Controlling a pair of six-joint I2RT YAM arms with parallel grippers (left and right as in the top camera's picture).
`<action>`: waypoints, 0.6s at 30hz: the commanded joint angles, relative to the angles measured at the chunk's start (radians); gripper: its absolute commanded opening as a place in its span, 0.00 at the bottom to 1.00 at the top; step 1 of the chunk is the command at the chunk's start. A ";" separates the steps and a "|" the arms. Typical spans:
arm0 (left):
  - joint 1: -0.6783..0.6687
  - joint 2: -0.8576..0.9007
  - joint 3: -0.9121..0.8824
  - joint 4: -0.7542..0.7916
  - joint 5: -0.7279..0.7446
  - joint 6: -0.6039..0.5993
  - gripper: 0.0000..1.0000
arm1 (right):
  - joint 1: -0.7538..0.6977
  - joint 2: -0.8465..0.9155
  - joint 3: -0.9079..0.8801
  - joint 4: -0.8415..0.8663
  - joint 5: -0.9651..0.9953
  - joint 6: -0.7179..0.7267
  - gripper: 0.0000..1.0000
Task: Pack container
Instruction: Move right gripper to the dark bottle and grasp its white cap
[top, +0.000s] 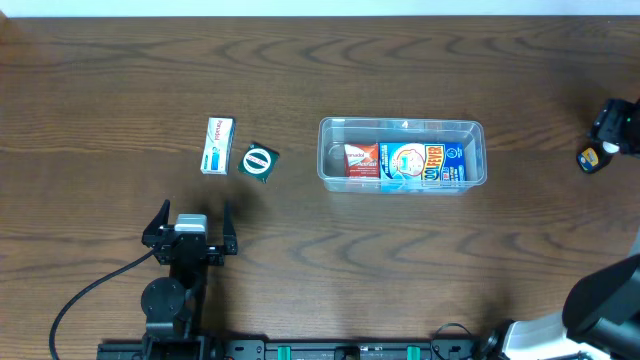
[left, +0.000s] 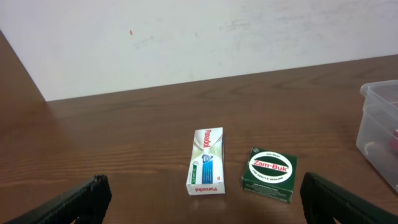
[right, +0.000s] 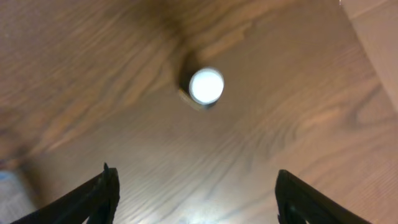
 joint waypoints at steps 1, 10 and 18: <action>0.005 -0.006 -0.017 -0.037 -0.024 0.014 0.98 | -0.044 0.058 -0.003 0.033 -0.115 -0.217 0.80; 0.005 -0.006 -0.017 -0.037 -0.024 0.014 0.98 | -0.110 0.199 -0.003 0.138 -0.204 -0.327 0.82; 0.005 -0.006 -0.017 -0.037 -0.024 0.014 0.98 | -0.127 0.248 -0.003 0.204 -0.256 -0.351 0.77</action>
